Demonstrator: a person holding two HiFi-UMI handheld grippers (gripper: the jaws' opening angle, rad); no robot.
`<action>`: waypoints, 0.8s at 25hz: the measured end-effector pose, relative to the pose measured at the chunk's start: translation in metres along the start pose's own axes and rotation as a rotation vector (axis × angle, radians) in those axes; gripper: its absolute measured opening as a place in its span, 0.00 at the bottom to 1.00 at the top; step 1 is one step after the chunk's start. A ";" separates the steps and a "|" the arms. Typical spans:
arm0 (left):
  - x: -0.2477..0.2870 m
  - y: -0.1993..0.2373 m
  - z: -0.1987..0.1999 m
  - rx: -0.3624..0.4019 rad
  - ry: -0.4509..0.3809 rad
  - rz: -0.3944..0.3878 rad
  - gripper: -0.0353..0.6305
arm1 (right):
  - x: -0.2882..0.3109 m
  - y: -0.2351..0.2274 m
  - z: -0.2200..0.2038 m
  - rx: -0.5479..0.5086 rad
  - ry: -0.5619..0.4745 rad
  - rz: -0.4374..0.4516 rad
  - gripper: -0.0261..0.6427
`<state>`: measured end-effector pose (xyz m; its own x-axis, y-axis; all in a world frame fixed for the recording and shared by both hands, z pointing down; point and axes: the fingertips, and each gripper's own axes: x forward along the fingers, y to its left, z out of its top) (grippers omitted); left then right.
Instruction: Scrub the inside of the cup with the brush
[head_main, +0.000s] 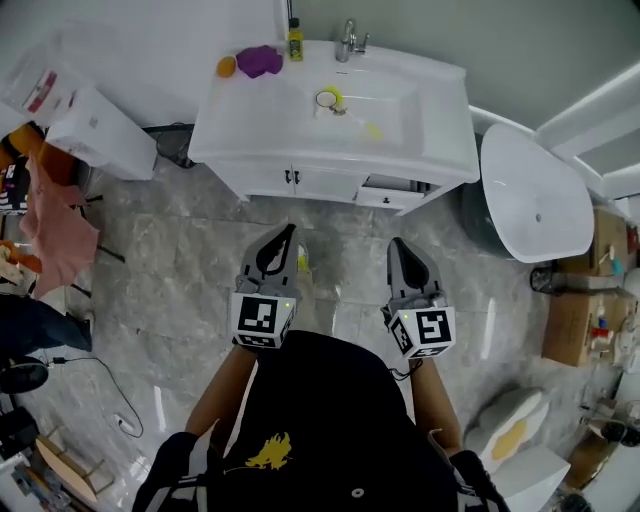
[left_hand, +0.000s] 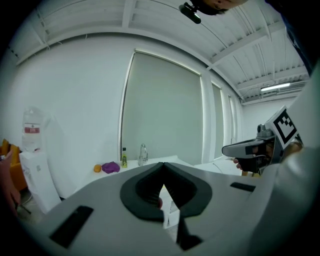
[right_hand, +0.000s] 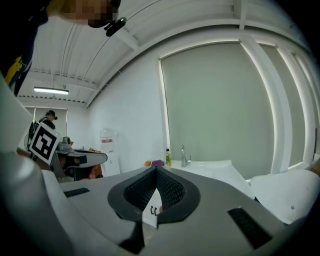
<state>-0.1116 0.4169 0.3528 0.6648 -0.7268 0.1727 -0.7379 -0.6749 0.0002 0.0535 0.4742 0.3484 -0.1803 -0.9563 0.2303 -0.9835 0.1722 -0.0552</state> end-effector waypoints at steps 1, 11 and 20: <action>0.019 0.016 0.004 0.003 -0.001 -0.008 0.08 | 0.023 -0.004 0.005 -0.021 0.009 0.002 0.08; 0.170 0.156 0.029 -0.018 -0.011 -0.109 0.08 | 0.206 -0.029 0.036 -0.022 0.093 -0.024 0.08; 0.231 0.184 0.015 -0.060 0.032 -0.154 0.08 | 0.251 -0.068 0.045 -0.015 0.123 -0.095 0.08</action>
<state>-0.0918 0.1231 0.3783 0.7674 -0.6099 0.1975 -0.6335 -0.7687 0.0878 0.0753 0.2124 0.3661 -0.0859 -0.9323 0.3512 -0.9961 0.0869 -0.0130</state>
